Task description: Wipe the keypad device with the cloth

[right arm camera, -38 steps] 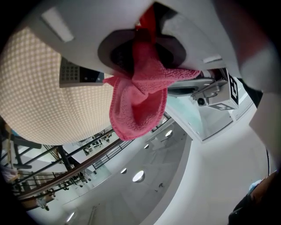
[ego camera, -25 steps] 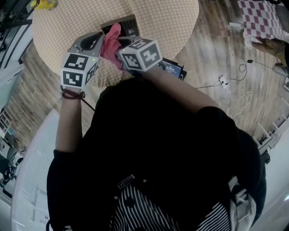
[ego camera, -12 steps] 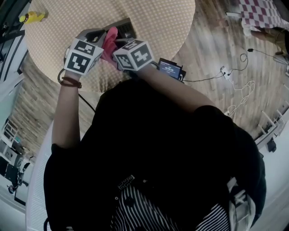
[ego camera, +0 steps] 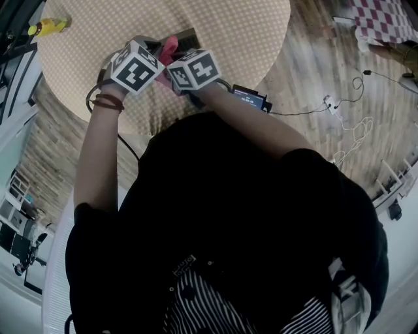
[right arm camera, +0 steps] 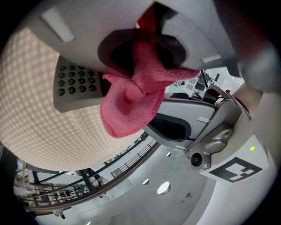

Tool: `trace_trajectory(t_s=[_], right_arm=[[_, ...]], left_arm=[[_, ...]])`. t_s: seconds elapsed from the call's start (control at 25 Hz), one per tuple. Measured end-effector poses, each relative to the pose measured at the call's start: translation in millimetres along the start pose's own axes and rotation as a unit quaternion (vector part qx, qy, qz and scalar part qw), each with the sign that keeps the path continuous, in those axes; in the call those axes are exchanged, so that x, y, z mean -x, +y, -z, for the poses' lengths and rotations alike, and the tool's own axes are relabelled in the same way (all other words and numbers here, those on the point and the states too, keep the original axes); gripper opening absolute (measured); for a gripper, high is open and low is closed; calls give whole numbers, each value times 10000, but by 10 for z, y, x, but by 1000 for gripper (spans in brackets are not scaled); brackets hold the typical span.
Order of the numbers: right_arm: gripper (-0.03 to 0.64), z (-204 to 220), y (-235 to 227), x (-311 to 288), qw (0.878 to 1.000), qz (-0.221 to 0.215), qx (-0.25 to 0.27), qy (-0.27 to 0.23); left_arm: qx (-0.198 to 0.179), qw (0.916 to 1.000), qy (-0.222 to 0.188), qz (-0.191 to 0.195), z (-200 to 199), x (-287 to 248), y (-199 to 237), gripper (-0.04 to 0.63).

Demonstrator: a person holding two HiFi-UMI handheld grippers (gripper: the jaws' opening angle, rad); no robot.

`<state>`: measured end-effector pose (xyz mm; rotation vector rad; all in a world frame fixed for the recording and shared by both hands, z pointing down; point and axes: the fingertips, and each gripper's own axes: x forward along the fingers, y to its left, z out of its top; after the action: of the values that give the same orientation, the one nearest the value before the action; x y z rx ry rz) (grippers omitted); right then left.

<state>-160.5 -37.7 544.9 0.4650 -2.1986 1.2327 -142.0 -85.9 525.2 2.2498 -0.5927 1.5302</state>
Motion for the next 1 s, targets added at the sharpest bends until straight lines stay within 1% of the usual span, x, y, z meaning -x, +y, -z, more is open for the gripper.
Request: trace_trajectory(t_s=[0.12,0.24,0.32,0.48,0.56,0.8,0.92,1.0], right_arm=[[63,-17,-73,-42,9999,103,9,44],[63,-22,-146,-93,9998,188,-65,38],[63,-13,-170,-114,9998,188,-107,3],[63,16,-171,-139,9996,230,131,10],[63,54,-175,-161,9996,255,144,34],[63,388,-272,-253,9985,436,-121,307],[63,562,-325,-299,9974,419,-275,525],[63,627,-360,-307,9967,422,-338,613]], left_arm=[[23,9999,157,-21,32,-105,52,5],[138,9997,177,-46,87,-176,109,5],[124,9997,181,-109,113,-201,127,5],[82,9996,237,-125,124,-234,144,4],[92,9996,248,-114,122,-237,144,5],[44,9993,317,-197,136,-252,142,3],[-44,9990,349,-290,131,-248,143,3],[-30,9989,322,-343,124,-248,148,3]])
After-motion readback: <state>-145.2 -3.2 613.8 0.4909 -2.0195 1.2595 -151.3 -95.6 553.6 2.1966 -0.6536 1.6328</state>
